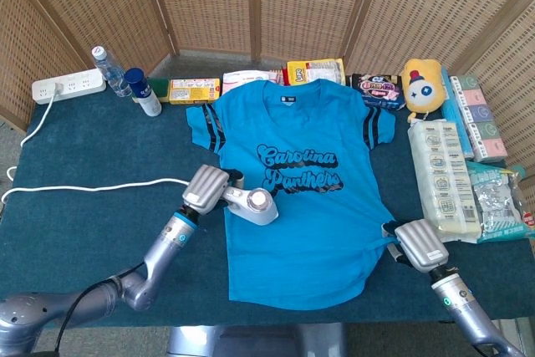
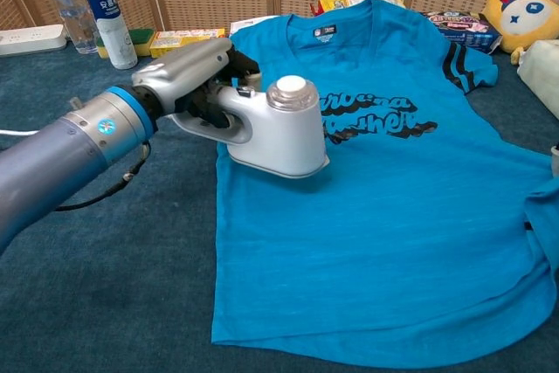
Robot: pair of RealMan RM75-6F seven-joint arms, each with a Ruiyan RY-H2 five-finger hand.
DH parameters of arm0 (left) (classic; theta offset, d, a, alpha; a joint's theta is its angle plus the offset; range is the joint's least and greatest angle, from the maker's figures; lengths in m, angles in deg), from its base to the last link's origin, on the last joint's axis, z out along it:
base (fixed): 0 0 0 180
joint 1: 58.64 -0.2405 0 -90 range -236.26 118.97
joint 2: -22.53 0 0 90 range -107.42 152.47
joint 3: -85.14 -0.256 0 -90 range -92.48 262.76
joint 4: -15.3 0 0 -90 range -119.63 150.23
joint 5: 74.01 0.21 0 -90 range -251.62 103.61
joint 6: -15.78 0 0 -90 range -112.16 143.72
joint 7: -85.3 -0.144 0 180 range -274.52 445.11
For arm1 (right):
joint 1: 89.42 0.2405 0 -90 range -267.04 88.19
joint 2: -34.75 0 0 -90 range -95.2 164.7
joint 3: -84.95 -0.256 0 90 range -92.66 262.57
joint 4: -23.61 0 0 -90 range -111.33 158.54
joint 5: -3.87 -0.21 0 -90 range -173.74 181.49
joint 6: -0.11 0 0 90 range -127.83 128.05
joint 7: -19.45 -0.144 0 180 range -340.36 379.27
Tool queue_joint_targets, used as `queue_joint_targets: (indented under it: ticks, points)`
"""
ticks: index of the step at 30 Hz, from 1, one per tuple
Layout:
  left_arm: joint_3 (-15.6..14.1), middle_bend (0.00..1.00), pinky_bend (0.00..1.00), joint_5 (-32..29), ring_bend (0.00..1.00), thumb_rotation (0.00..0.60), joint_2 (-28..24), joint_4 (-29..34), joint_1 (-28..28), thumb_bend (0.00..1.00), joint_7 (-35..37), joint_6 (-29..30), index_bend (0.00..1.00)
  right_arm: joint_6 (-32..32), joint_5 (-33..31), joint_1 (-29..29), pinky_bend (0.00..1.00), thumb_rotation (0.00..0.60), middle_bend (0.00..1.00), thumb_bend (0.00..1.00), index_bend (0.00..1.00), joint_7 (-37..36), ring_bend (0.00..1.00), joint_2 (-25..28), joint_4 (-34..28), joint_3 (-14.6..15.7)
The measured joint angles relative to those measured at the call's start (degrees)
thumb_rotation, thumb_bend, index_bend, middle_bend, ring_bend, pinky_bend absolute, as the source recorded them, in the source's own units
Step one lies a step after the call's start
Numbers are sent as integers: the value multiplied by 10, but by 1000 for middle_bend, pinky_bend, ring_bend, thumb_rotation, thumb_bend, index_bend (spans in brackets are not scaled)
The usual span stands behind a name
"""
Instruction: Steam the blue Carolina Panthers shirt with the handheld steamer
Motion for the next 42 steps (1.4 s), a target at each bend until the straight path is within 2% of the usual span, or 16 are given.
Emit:
queue_joint_targets:
  ticks: [10, 25, 32, 42]
  points:
    - [-4, 768, 745, 6, 679, 600, 93, -82, 41, 396, -32, -27, 685, -4, 3, -2, 710, 600, 561, 575, 617, -27, 600, -9, 28, 2]
    - [4, 768, 743, 27, 679, 600, 163, -132, 90, 390, -46, -32, 685, -7, 5, -4, 711, 600, 563, 575, 620, -46, 601, -10, 43, 4]
    - [4, 768, 741, 37, 679, 600, 174, -151, 100, 389, -41, -28, 686, -4, 9, -1, 711, 600, 563, 575, 620, -42, 600, -6, 29, 5]
    - [-10, 768, 739, 39, 679, 600, 149, -177, 85, 389, -23, -26, 685, 9, 22, 6, 711, 600, 564, 574, 621, -28, 600, 7, -17, 16]
